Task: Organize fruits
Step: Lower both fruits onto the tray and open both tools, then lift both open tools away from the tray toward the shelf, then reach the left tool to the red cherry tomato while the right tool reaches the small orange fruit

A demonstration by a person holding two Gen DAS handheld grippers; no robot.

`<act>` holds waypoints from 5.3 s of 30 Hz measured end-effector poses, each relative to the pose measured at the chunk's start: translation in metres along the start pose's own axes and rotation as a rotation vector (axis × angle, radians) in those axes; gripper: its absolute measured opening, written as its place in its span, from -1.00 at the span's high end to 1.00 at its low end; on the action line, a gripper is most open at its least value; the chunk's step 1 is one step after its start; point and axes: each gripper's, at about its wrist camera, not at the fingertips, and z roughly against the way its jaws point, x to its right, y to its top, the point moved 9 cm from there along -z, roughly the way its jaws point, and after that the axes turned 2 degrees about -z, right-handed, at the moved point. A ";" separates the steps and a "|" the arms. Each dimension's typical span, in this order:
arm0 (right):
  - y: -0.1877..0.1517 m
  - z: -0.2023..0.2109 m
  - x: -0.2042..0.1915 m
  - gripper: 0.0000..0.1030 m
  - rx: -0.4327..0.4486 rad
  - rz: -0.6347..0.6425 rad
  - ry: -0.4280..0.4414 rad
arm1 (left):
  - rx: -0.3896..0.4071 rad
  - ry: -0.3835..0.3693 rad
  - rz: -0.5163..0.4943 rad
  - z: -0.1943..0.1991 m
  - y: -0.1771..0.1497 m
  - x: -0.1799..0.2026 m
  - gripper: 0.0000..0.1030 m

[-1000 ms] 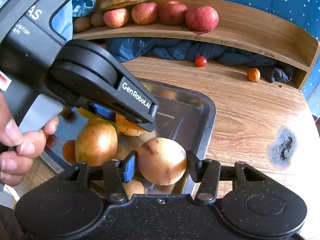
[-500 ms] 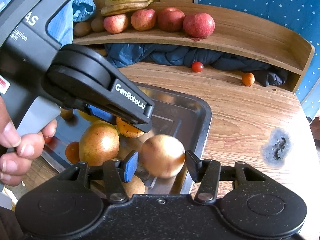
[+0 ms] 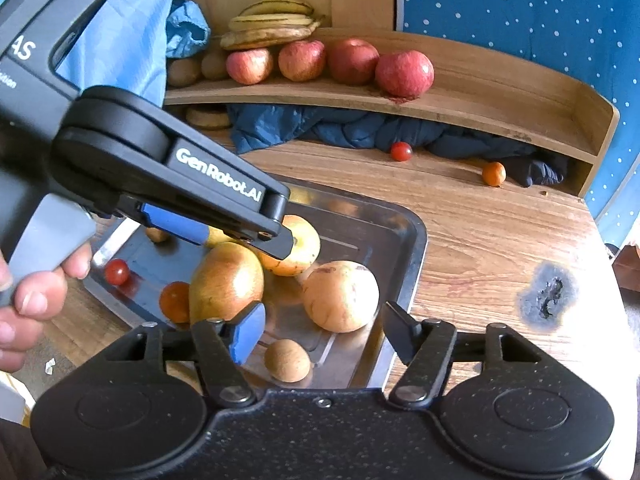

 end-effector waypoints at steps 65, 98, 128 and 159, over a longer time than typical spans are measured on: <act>-0.003 -0.001 0.072 -0.98 -0.033 -0.189 -0.092 | -0.104 0.255 -0.172 -0.003 0.021 -0.017 -0.99; 0.039 -0.051 0.120 -0.98 -0.002 -0.262 -0.190 | -0.118 0.095 -0.220 -0.094 0.093 0.038 -0.99; 0.089 -0.108 0.165 -0.98 -0.012 -0.157 -0.308 | -0.112 0.037 -0.176 -0.155 0.147 0.054 -0.99; 0.113 -0.152 0.167 -0.42 -0.004 -0.144 -0.281 | -0.070 -0.063 -0.110 -0.166 0.158 0.061 -0.47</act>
